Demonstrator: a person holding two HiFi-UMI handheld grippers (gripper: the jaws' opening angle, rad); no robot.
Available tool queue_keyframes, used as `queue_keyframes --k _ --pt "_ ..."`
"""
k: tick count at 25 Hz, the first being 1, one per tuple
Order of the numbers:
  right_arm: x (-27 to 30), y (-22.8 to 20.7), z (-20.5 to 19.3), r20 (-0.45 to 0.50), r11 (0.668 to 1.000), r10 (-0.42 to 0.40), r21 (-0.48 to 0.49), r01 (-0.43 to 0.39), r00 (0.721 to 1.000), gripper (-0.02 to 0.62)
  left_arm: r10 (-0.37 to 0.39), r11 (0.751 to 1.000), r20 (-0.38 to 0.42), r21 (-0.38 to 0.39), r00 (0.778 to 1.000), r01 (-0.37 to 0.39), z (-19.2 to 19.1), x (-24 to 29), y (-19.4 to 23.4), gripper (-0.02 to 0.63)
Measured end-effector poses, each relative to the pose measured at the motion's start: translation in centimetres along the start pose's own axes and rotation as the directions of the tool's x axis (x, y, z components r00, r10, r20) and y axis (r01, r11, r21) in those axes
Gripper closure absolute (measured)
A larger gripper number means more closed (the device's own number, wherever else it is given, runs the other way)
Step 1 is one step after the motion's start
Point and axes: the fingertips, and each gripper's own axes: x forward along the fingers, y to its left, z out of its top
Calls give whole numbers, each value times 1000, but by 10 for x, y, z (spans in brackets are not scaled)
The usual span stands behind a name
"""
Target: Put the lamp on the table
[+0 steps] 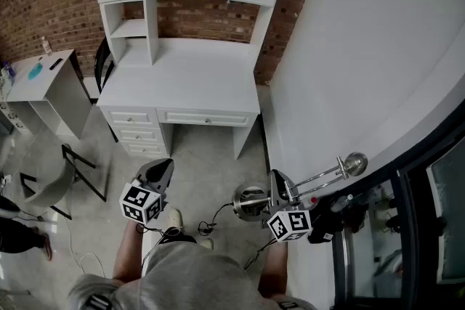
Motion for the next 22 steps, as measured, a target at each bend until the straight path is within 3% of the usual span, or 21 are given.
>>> queue_keyframes --k 22 --pt "13 -30 3 27 999 34 5 -34 999 575 15 1000 -8 8 1000 -15 8 32 -13 601"
